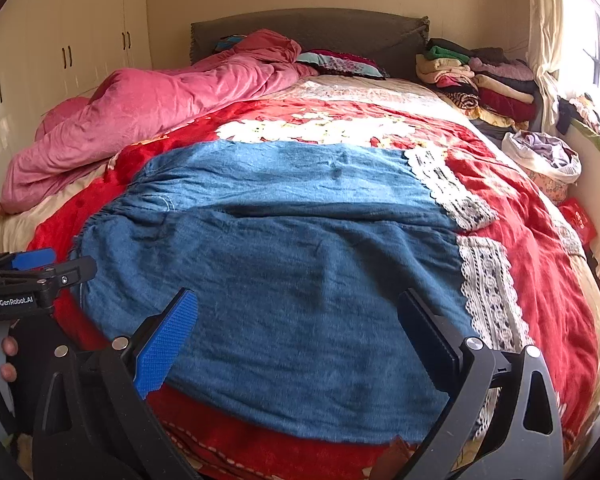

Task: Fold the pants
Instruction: 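Grasp the elastic waistband with the left gripper while the right gripper grasps the waist edge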

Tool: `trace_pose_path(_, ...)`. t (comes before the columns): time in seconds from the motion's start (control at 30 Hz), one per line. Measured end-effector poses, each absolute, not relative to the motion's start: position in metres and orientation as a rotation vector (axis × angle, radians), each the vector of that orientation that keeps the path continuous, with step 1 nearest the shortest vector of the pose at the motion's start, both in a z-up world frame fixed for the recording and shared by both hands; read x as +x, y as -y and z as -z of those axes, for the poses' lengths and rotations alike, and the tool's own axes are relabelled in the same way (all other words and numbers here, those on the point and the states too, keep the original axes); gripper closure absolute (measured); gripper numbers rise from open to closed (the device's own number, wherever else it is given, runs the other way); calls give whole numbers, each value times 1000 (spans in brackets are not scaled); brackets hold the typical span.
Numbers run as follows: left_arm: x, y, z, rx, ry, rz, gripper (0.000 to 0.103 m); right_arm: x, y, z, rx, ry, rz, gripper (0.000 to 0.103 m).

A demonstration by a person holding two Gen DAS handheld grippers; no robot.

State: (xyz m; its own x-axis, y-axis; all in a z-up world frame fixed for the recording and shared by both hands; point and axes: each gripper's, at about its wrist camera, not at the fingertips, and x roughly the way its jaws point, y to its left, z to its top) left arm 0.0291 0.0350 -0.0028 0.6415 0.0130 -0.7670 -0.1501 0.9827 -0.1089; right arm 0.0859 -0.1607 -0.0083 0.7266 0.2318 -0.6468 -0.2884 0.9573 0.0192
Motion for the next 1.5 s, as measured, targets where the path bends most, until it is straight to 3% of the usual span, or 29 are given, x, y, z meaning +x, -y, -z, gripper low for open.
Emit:
trace_pose_path(0.73, 157, -134, -9, -171, -877, -200, 9, 254, 77, 4, -269, -718, -343, 4)
trace_pose_path(1.13, 216, -149, 22, -231, -953, -120, 10, 311, 52, 5, -296, -728, -443, 4)
trace_pose_path(1.33, 231, -138, 41, -205, -1005, -89, 41, 331, 30, 4, -386, -713, -545, 4)
trace_pose_path(1.4, 229, -136, 38, -197, -987, -81, 56, 337, 20, 8, -425, -725, -588, 4)
trace_pose_path(1.5, 222, -140, 32, -205, -946, -81, 66, 349, 9, 18, -482, -764, -596, 4)
